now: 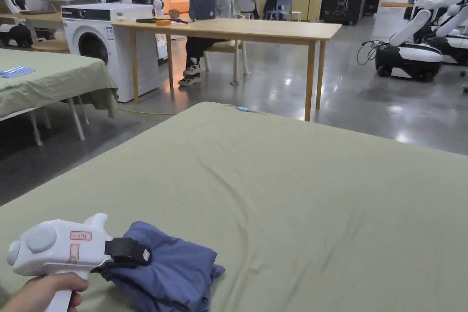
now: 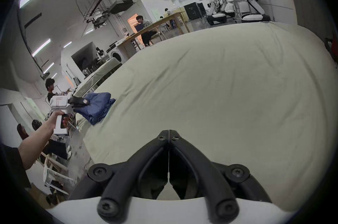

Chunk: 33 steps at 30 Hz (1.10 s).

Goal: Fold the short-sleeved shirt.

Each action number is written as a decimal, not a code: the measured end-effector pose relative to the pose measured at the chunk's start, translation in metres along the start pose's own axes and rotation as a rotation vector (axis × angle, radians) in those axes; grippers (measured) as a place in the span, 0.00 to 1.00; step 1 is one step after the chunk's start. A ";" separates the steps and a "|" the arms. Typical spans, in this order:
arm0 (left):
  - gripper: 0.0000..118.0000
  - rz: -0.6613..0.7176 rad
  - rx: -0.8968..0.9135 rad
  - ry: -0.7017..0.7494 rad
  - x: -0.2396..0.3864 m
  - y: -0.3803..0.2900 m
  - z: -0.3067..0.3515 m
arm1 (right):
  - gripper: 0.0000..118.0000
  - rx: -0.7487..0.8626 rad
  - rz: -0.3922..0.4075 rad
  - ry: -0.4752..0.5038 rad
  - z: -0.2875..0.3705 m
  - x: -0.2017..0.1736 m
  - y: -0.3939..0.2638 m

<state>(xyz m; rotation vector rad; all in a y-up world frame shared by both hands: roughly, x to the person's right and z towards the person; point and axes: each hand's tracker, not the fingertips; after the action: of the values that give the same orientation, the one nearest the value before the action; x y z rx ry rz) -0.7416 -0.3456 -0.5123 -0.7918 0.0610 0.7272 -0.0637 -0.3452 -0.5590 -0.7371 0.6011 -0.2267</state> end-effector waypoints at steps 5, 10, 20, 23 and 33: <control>0.97 -0.028 0.149 0.082 -0.001 0.002 0.056 | 0.01 0.010 0.011 -0.003 0.009 -0.002 0.004; 0.04 -0.162 0.203 0.307 0.045 -0.013 0.077 | 0.01 0.054 0.042 -0.050 0.035 -0.002 0.012; 0.04 -0.612 0.479 0.171 0.322 -0.131 -0.006 | 0.01 0.247 0.164 -0.413 0.131 0.058 0.096; 0.04 -0.713 0.605 0.099 0.401 -0.156 0.001 | 0.01 0.339 0.225 -0.475 0.165 0.063 0.125; 0.04 -0.722 0.623 -0.010 0.500 -0.201 0.021 | 0.01 0.465 0.230 -0.493 0.220 0.057 0.141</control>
<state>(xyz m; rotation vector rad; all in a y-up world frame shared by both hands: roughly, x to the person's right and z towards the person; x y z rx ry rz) -0.2430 -0.1411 -0.5263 -0.1723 -0.0115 0.0047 0.1104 -0.1420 -0.5523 -0.2496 0.1452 0.0341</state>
